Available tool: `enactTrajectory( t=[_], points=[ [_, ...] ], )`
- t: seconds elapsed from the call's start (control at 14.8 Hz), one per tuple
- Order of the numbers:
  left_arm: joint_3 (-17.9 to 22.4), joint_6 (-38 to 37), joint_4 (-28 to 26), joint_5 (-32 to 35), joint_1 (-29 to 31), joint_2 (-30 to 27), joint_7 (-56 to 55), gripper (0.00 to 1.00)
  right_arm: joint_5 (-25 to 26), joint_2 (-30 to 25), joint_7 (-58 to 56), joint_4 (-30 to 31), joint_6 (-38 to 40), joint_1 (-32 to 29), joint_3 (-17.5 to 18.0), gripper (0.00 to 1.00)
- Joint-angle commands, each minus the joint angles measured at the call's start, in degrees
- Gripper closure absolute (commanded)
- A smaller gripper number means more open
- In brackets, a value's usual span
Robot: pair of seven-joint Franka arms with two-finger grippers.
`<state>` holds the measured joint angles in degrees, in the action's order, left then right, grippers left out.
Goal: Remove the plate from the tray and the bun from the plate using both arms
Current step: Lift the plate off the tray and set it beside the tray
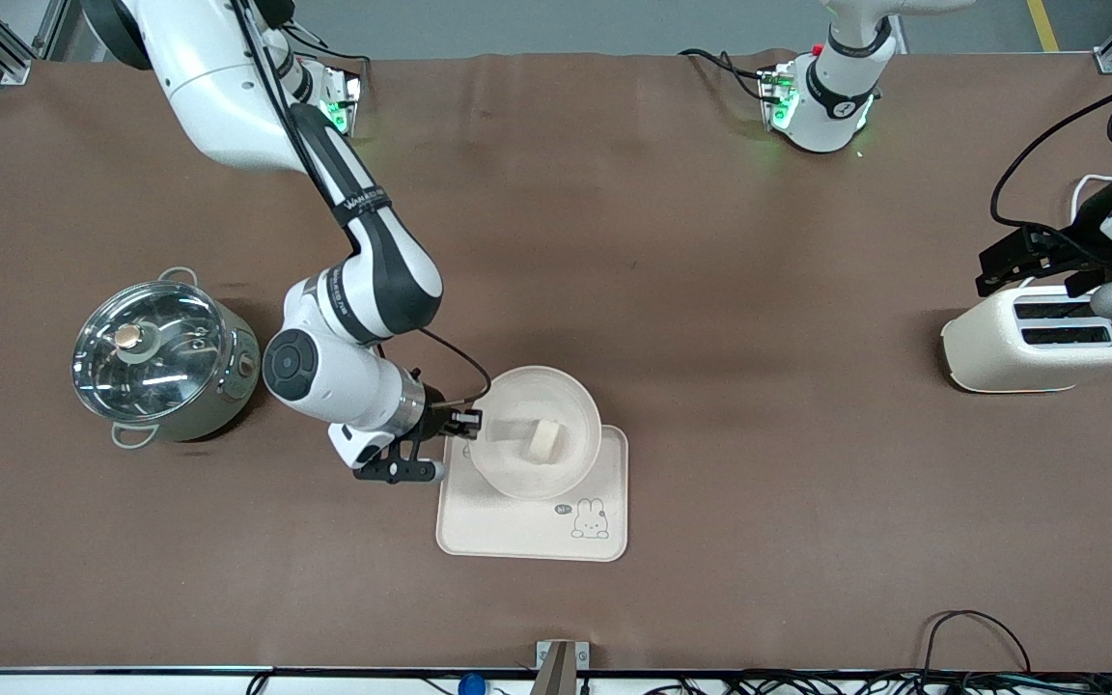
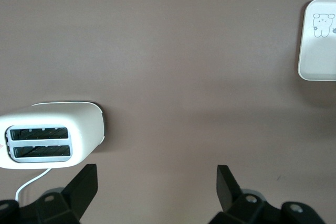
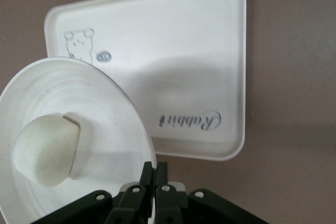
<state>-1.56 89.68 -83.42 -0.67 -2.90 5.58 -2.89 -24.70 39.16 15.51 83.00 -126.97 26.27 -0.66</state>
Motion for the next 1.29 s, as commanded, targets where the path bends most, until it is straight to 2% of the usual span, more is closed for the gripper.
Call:
enactTrajectory(
  t=[0.0, 0.14, 0.27, 0.41, 0.61, 0.88, 1.08, 1.15, 1.22],
  points=[
    [0.07, -0.83, 0.36, 0.67, -0.09, -0.14, 0.87, 0.0, -1.14, -6.45, -1.01, 11.02, -1.26, 0.8, 1.09, 1.0],
    [0.07, -0.83, 0.36, 0.67, -0.09, -0.14, 0.87, 0.0, -1.14, -8.91, -1.01, 15.76, -3.7, 2.55, 1.09, 1.0],
    [0.07, -0.83, 0.36, 0.67, -0.09, -0.14, 0.87, 0.0, -1.23, -10.68, -1.01, 21.74, -10.28, 4.66, 1.18, 1.0],
    [0.07, -0.83, 0.36, 0.58, 0.0, -0.14, 0.87, 0.0, -1.23, -10.6, -1.1, 23.78, -12.59, 5.28, 2.58, 1.0],
    [0.07, -0.91, 0.27, 0.58, 0.0, -0.14, 0.87, 0.0, -1.23, -10.25, -1.18, 27.73, -20.39, 5.81, 4.43, 1.0],
    [0.07, -2.84, -0.08, 0.23, -0.18, -0.31, 0.17, 0.0, -1.23, -9.81, -1.1, 28.97, -22.27, 5.81, 5.05, 0.99],
    [-0.46, -3.2, -2.36, -0.29, -0.35, -1.8, -3.06, 0.0, -1.23, -8.58, -0.74, 28.36, -22.27, 5.28, 5.05, 0.98],
    [-0.81, -3.2, -2.71, -0.99, -0.7, -2.15, -5.17, 0.0, -1.23, -8.05, -0.66, 28.27, -22.27, 5.11, 5.05, 0.95],
    [-2.64, -3.2, -2.72, -1.61, -0.71, -2.42, -7.63, 0.0, -1.23, -7.96, -0.66, 28.09, -22.0, 4.85, 5.05, 0.85]
  ],
)
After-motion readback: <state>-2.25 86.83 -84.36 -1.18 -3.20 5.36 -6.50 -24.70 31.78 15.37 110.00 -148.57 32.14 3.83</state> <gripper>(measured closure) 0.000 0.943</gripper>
